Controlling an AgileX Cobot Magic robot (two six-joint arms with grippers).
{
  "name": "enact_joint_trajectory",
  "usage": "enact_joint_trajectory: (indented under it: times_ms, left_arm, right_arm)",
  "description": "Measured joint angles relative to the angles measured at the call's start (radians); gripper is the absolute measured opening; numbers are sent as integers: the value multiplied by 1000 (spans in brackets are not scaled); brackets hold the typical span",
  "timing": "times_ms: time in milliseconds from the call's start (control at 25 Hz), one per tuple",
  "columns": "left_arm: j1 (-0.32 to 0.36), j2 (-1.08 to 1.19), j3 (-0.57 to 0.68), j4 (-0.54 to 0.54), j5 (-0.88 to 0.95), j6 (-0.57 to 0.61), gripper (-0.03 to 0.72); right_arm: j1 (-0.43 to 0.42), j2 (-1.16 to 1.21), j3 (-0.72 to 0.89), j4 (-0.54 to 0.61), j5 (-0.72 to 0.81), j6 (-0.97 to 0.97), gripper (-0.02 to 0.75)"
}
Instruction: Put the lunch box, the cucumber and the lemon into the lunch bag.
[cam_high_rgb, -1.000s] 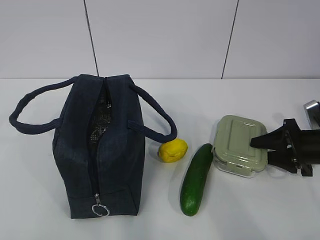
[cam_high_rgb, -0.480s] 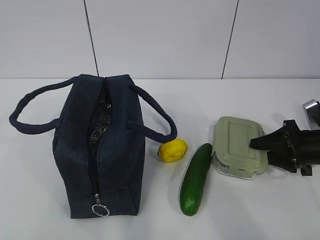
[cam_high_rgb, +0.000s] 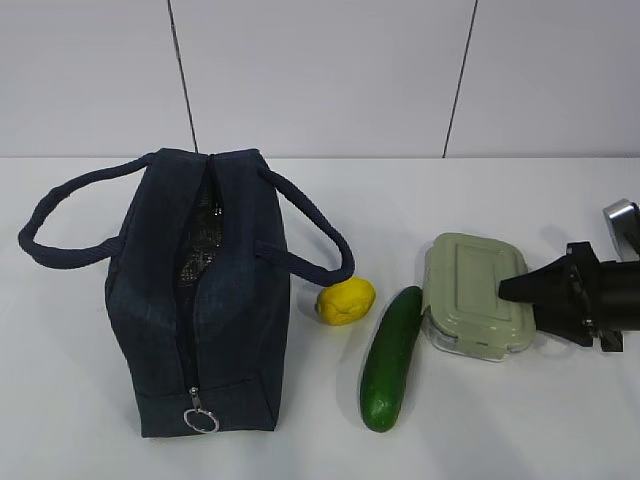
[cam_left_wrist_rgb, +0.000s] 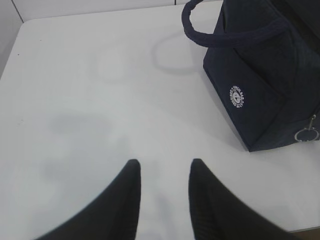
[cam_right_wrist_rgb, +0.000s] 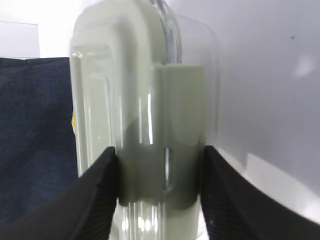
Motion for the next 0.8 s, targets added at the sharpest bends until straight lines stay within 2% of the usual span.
enact_joint_trajectory:
  times_ms: [800]
  left_arm:
    - [0,0,0,0,0,0,234]
  right_arm:
    - [0,0,0,-55,37,-6,347]
